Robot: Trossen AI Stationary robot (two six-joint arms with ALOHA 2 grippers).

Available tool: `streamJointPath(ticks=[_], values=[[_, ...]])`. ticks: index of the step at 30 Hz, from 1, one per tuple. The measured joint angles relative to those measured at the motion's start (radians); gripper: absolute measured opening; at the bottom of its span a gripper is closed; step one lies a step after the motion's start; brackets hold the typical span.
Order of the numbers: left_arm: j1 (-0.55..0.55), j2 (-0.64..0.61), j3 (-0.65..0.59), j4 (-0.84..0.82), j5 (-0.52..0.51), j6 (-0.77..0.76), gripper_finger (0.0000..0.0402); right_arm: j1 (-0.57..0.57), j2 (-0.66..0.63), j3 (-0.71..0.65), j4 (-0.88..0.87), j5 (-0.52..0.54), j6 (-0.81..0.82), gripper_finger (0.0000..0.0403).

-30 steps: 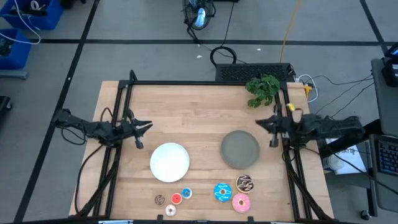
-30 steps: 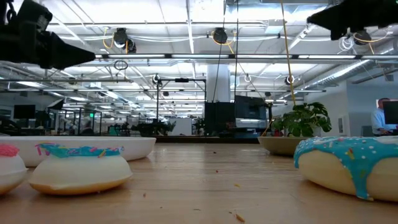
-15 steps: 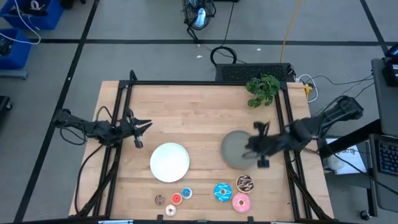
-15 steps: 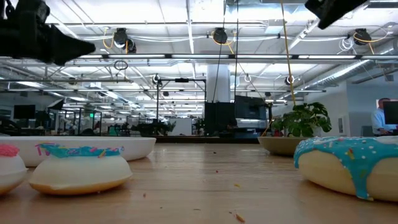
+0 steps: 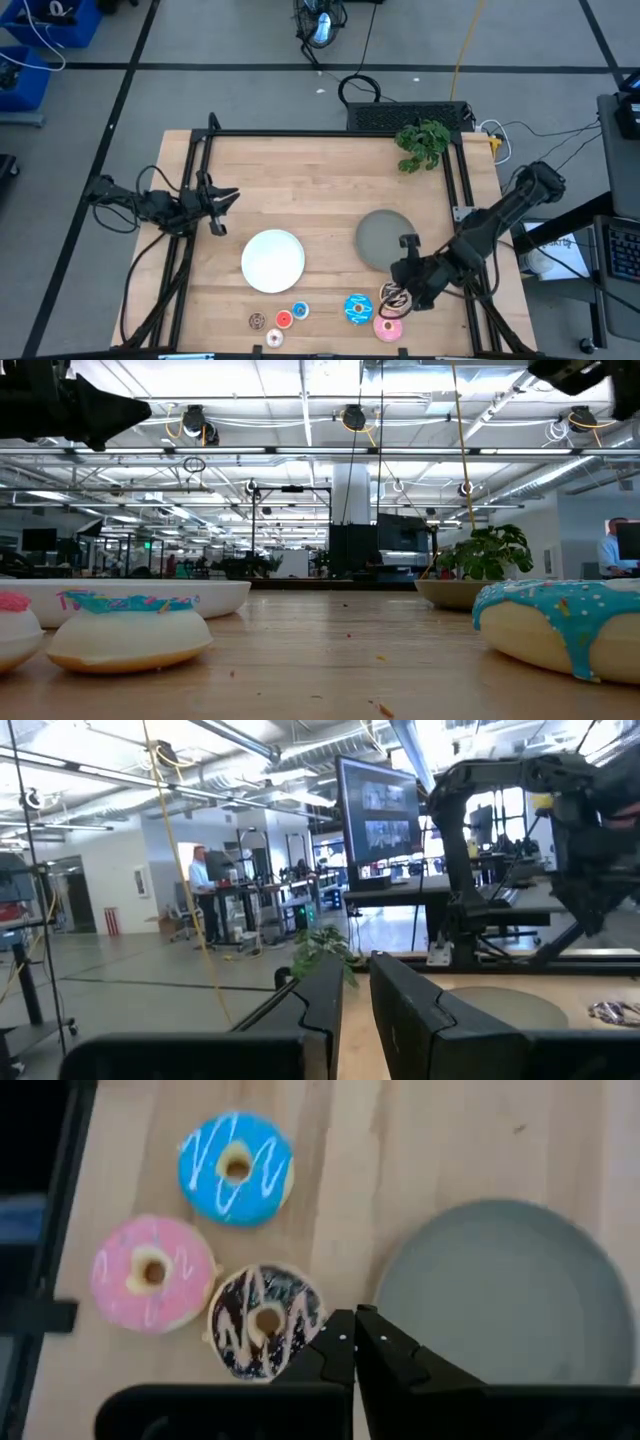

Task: Pick & Place donuts
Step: Put the black donut on the gray plate

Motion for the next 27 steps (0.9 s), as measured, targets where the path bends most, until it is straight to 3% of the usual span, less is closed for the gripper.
streamJointPath(ticks=[6, 18, 25, 27], values=[[0.0, 0.0, 0.0, -0.001, 0.001, -0.01, 0.0063, 0.004, 0.056, 0.0, 0.016, -0.057, 0.059, 0.0025], [0.0, 0.0, 0.0, -0.002, 0.001, 0.002, 0.0063, 0.001, 0.124, 0.0, 0.077, -0.057, -0.085, 0.0195], [0.0, 0.0, 0.0, -0.003, 0.001, 0.01, 0.0063, -0.002, 0.121, 0.0, 0.084, -0.063, -0.102, 0.021], [0.0, 0.0, 0.0, -0.003, 0.002, 0.016, 0.0063, -0.009, 0.12, 0.0, 0.084, -0.105, -0.095, 0.021]])
